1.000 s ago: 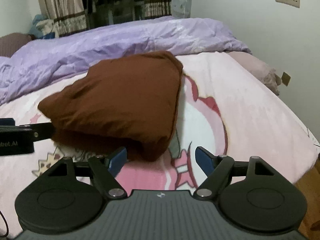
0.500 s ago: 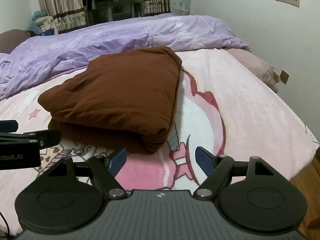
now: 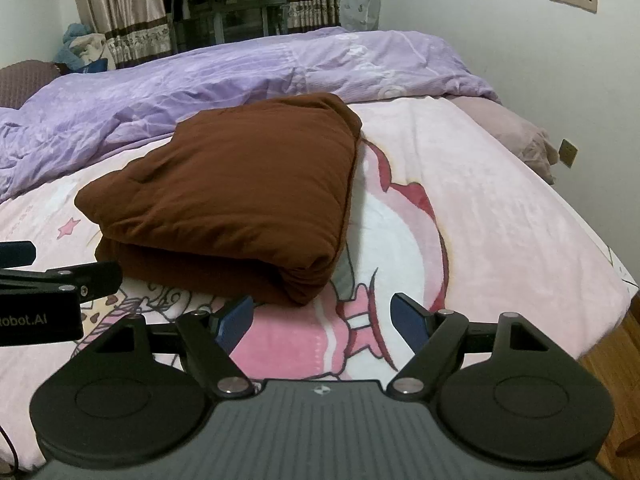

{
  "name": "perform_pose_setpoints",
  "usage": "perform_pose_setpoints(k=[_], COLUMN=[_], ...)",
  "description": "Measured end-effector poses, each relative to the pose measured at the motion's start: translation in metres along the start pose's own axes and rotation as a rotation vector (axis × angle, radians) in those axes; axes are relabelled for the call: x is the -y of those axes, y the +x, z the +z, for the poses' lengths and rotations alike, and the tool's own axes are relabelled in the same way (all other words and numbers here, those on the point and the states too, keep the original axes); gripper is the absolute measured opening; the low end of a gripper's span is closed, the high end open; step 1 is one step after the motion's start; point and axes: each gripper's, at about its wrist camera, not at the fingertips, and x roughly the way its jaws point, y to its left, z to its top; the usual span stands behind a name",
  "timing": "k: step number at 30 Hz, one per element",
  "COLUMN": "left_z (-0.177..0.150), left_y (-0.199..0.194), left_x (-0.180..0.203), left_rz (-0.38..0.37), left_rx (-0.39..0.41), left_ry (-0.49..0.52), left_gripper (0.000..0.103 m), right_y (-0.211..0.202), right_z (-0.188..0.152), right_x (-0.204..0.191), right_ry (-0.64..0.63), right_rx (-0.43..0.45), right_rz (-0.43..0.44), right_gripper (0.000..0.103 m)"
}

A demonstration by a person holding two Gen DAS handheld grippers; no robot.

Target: Fold large clothes

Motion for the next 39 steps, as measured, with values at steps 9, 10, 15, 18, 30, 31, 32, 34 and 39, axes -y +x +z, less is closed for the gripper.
perform_pose_setpoints(k=[9, 10, 15, 18, 30, 31, 32, 34, 39], left_z=[-0.001, -0.001, -0.001, -0.002, -0.004, -0.004, -0.004, -0.005, -0.007], left_y=[-0.001, -0.002, -0.002, -0.003, -0.006, -0.006, -0.006, -0.006, -0.015], left_x=[0.001, 0.001, 0.001, 0.001, 0.0, 0.0, 0.0, 0.001, 0.003], left_rz=[0.0, -0.001, -0.001, -0.003, -0.009, -0.007, -0.008, -0.012, -0.03], left_rx=[0.0, 0.001, 0.001, 0.003, 0.009, 0.01, 0.01, 0.009, 0.055], left_ry=[0.002, 0.002, 0.003, 0.006, 0.011, 0.011, 0.011, 0.009, 0.025], left_gripper=[0.103, 0.103, 0.103, 0.103, 0.103, 0.103, 0.103, 0.103, 0.103], right_y=[0.0, 0.0, -0.001, -0.001, -0.002, -0.003, -0.003, -0.003, -0.003], right_z=[0.0, -0.001, -0.001, -0.001, -0.001, -0.002, -0.002, -0.002, -0.002], right_x=[0.001, 0.001, 0.001, 0.001, -0.001, -0.001, -0.001, -0.001, -0.002], right_ry=[-0.004, -0.004, -0.006, -0.006, -0.009, -0.008, -0.007, -0.008, -0.007], right_rx=[-0.004, -0.003, -0.002, -0.002, 0.004, 0.004, 0.005, 0.004, 0.002], right_rz=[0.001, 0.001, 0.002, 0.001, 0.002, 0.001, 0.001, 0.001, 0.003], right_gripper=[0.091, 0.091, 0.091, 0.091, 0.091, 0.091, 0.091, 0.091, 0.091])
